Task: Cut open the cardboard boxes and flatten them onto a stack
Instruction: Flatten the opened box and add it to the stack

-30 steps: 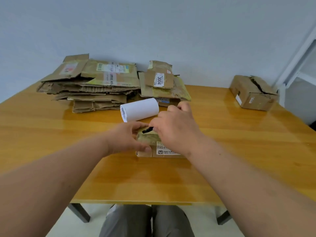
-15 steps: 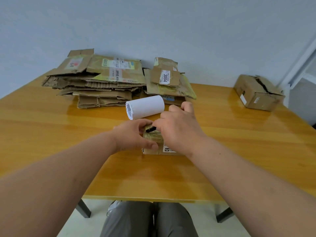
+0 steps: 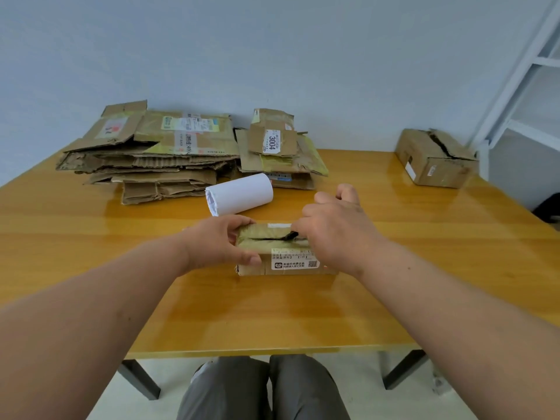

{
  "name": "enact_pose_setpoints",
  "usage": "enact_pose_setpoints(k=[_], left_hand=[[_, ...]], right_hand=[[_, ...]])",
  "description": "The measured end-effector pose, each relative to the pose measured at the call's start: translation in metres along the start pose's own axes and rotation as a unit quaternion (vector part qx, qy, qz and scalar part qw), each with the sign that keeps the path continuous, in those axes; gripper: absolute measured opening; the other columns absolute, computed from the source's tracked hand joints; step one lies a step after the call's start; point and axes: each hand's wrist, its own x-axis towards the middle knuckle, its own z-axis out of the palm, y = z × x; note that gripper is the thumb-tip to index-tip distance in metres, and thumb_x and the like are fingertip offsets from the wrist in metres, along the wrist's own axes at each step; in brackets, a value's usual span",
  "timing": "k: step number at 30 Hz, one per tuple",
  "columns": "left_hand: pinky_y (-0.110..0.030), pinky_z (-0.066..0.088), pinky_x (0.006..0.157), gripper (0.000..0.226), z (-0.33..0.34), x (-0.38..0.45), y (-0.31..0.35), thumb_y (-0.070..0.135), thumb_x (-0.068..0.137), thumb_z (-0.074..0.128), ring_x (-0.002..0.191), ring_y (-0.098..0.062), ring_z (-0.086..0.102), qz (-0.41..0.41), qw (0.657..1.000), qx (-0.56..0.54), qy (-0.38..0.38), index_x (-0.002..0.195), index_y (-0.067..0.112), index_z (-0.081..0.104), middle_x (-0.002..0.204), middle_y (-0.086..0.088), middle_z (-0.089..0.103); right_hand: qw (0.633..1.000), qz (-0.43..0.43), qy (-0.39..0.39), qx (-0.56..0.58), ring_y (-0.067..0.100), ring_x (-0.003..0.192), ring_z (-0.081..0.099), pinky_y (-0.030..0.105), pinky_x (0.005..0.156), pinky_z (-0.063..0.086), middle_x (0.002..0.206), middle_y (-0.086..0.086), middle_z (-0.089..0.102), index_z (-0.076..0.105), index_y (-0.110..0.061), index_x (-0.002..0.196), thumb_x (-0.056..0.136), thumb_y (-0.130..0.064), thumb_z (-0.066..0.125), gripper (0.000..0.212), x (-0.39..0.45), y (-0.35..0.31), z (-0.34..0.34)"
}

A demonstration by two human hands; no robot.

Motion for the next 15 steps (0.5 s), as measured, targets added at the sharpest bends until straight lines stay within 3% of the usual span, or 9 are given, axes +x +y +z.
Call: enact_pose_setpoints(k=[5, 11, 15], left_hand=[[-0.029, 0.041, 0.096, 0.08, -0.001, -0.001, 0.002, 0.038, 0.07, 0.086, 0.108, -0.005, 0.054, 0.004, 1.0, 0.03, -0.002, 0.139, 0.035, 0.047, 0.118, 0.013, 0.058], [-0.031, 0.04, 0.101, 0.081, -0.001, 0.0, 0.002, 0.034, 0.07, 0.086, 0.114, -0.012, 0.053, -0.002, 1.0, 0.015, -0.009, 0.141, 0.034, 0.046, 0.123, 0.01, 0.057], [-0.029, 0.039, 0.098, 0.082, -0.001, 0.0, 0.002, 0.036, 0.07, 0.085, 0.115, -0.012, 0.052, -0.005, 1.0, 0.022, -0.003, 0.141, 0.036, 0.045, 0.125, 0.007, 0.056]], right_hand=[[1.0, 0.009, 0.008, 0.0, 0.017, 0.074, 0.033, 0.037, 0.082, 0.016, 0.062, -0.011, 0.047, 0.074, -0.03, 0.082, 0.071, 0.001, 0.064, 0.034, -0.005, 0.012, 0.007], [0.998, 0.037, -0.038, -0.016, 0.015, 0.079, 0.033, 0.041, 0.086, 0.016, 0.071, -0.013, 0.052, 0.072, -0.034, 0.092, 0.083, -0.005, 0.06, 0.033, -0.031, 0.035, 0.008], [0.996, 0.062, -0.044, -0.051, 0.013, 0.07, 0.035, 0.037, 0.081, 0.018, 0.059, -0.013, 0.048, 0.072, -0.037, 0.079, 0.069, -0.008, 0.078, 0.032, -0.044, 0.05, 0.014]])
